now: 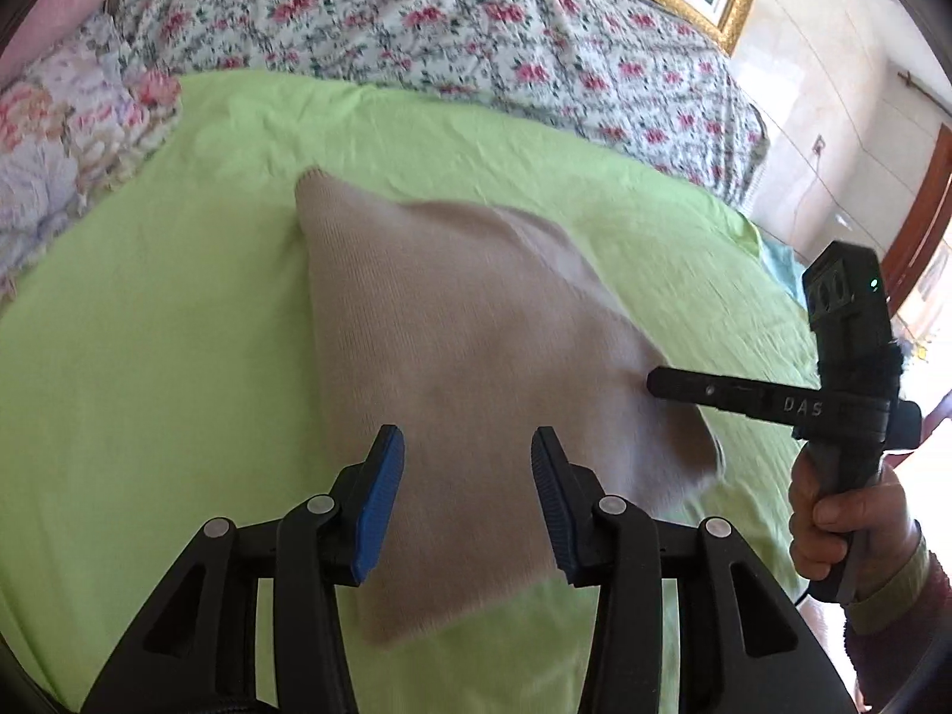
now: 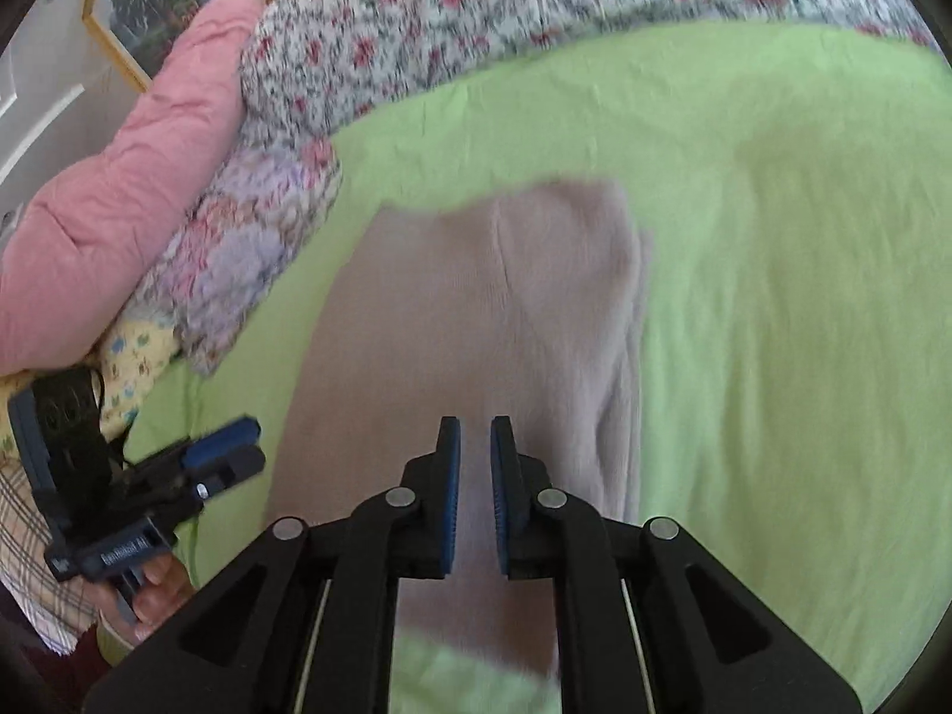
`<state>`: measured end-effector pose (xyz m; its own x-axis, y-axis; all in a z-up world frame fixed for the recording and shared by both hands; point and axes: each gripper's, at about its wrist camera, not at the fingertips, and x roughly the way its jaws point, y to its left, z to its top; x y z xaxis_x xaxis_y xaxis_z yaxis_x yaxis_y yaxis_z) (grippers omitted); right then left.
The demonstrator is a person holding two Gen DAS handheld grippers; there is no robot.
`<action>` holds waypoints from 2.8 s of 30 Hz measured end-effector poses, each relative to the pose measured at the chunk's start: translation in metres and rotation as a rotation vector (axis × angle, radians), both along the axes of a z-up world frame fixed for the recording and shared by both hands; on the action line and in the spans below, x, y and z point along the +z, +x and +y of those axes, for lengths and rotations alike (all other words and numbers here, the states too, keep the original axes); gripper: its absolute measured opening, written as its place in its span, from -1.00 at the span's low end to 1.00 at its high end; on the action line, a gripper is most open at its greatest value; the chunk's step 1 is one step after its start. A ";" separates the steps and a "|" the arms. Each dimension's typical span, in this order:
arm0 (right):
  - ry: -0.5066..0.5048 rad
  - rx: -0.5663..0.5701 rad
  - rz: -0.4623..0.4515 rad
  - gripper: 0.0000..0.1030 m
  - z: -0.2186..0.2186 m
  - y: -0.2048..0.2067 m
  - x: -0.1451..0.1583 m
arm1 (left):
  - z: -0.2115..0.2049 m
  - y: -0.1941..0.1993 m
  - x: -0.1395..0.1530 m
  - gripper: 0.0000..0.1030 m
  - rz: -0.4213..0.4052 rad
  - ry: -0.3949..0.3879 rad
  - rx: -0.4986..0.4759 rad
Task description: Fold small clothes
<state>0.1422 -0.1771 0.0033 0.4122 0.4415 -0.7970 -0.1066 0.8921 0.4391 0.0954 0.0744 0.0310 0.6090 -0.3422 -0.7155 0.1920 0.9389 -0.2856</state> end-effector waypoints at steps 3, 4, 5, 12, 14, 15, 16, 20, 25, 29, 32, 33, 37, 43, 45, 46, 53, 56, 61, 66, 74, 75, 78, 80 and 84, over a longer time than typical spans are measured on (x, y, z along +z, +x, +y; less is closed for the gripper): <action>-0.004 0.010 0.034 -0.79 -0.002 -0.020 -0.011 | -0.001 -0.012 -0.012 -0.15 0.023 0.021 -0.012; -0.034 0.019 0.046 -0.79 -0.001 -0.024 -0.017 | -0.003 -0.014 -0.019 -0.15 0.039 0.047 -0.013; -0.073 0.011 0.047 -0.79 0.000 -0.027 -0.024 | -0.003 -0.014 -0.026 -0.15 0.052 0.071 -0.012; -0.098 -0.004 0.035 -0.84 -0.007 -0.034 -0.034 | -0.008 -0.017 -0.044 -0.12 0.063 0.174 0.005; -0.102 -0.010 0.028 -0.79 -0.005 -0.040 -0.027 | -0.006 -0.021 -0.038 -0.11 0.059 0.161 0.011; -0.106 -0.015 0.023 -0.78 -0.005 -0.045 -0.023 | -0.006 -0.025 -0.035 -0.11 0.059 0.152 0.015; -0.109 -0.020 0.015 -0.74 -0.004 -0.048 -0.018 | -0.005 -0.028 -0.033 -0.11 0.059 0.145 0.018; -0.093 -0.042 -0.046 -0.24 -0.002 -0.073 0.006 | -0.002 -0.046 -0.021 -0.10 0.042 0.118 0.032; -0.109 -0.048 -0.106 -0.19 0.008 -0.099 0.028 | -0.001 -0.067 -0.013 0.02 0.028 0.105 0.065; -0.142 -0.041 -0.131 -0.15 0.014 -0.116 0.032 | 0.000 -0.083 -0.012 0.17 0.026 0.114 0.087; -0.145 -0.025 -0.131 -0.03 0.019 -0.128 0.031 | 0.000 -0.093 -0.014 0.27 0.028 0.130 0.094; -0.147 -0.019 -0.130 0.04 0.021 -0.132 0.031 | 0.001 -0.096 -0.015 0.30 0.028 0.139 0.097; -0.161 0.000 -0.119 0.24 0.030 -0.149 0.025 | -0.002 -0.109 -0.019 0.42 0.030 0.165 0.103; -0.199 0.022 -0.094 0.39 0.038 -0.161 0.015 | -0.008 -0.123 -0.022 0.58 0.030 0.206 0.098; -0.203 0.024 -0.092 0.44 0.038 -0.163 0.014 | -0.009 -0.124 -0.022 0.59 0.032 0.224 0.100; -0.205 0.024 -0.092 0.45 0.038 -0.163 0.014 | -0.008 -0.124 -0.022 0.59 0.031 0.234 0.102; -0.241 0.048 -0.130 0.53 0.044 -0.157 0.025 | -0.004 -0.113 -0.009 0.63 0.018 0.261 0.115; -0.248 0.064 -0.151 0.56 0.046 -0.149 0.033 | -0.005 -0.104 0.002 0.67 -0.001 0.273 0.119; -0.262 0.071 -0.180 0.64 0.049 -0.135 0.038 | -0.007 -0.083 0.008 0.75 0.000 0.317 0.157; -0.275 0.070 -0.170 0.65 0.052 -0.119 0.030 | -0.006 -0.065 0.001 0.76 0.022 0.337 0.200; -0.292 0.069 -0.118 0.65 0.057 -0.093 0.015 | -0.015 -0.047 -0.010 0.76 0.049 0.388 0.202; -0.296 0.069 -0.116 0.65 0.058 -0.091 0.014 | -0.015 -0.044 -0.010 0.77 0.049 0.389 0.199; -0.292 0.067 -0.105 0.65 0.057 -0.080 0.012 | -0.018 -0.038 -0.010 0.77 0.045 0.401 0.202; -0.288 0.060 -0.093 0.65 0.056 -0.074 0.010 | -0.019 -0.035 -0.010 0.77 0.042 0.407 0.203; -0.274 0.051 -0.086 0.65 0.056 -0.063 0.009 | -0.018 -0.026 -0.011 0.78 0.043 0.411 0.204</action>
<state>0.0795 -0.1215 0.0123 0.4660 0.2362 -0.8527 -0.1804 0.9688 0.1697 0.0689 0.0560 0.0198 0.6013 0.0987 -0.7929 -0.0123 0.9934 0.1143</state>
